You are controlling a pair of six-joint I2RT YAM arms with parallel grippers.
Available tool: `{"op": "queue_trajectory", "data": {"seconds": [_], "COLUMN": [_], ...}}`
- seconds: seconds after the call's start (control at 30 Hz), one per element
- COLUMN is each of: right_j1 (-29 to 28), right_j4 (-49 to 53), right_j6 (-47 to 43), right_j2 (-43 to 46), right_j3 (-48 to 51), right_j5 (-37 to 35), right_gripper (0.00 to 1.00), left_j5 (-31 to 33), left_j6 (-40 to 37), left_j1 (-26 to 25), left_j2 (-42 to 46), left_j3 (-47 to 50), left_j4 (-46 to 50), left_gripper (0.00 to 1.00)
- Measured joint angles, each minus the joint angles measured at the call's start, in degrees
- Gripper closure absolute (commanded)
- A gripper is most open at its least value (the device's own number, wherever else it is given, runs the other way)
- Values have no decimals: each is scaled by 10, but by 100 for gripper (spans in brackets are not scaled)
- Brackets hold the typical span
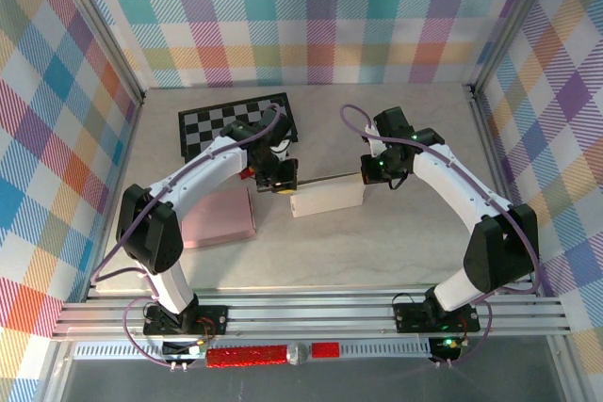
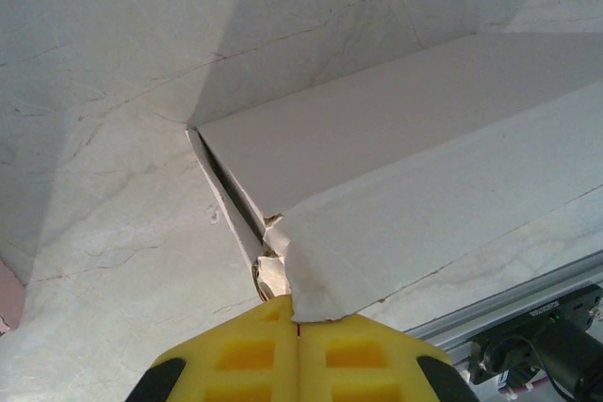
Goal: Fold the paper box
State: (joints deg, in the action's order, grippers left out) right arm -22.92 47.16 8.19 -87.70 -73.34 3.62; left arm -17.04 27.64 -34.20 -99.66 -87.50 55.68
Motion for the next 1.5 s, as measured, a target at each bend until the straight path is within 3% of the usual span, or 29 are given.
{"op": "queue_trajectory", "data": {"seconds": [1.1, 1.5], "right_j1": [0, 0], "right_j4": [-1, -3], "right_j6": [0, 0], "right_j2": [-4, -8], "right_j3": [-3, -5], "right_j5": [-2, -2], "right_gripper": [100, 100], "left_j5": [-53, -106], "left_j6": [-2, 0], "left_j1": [30, 51], "left_j2": [-17, -14], "left_j3": [-26, 2], "left_j4": [28, -4], "left_gripper": [100, 100]}}
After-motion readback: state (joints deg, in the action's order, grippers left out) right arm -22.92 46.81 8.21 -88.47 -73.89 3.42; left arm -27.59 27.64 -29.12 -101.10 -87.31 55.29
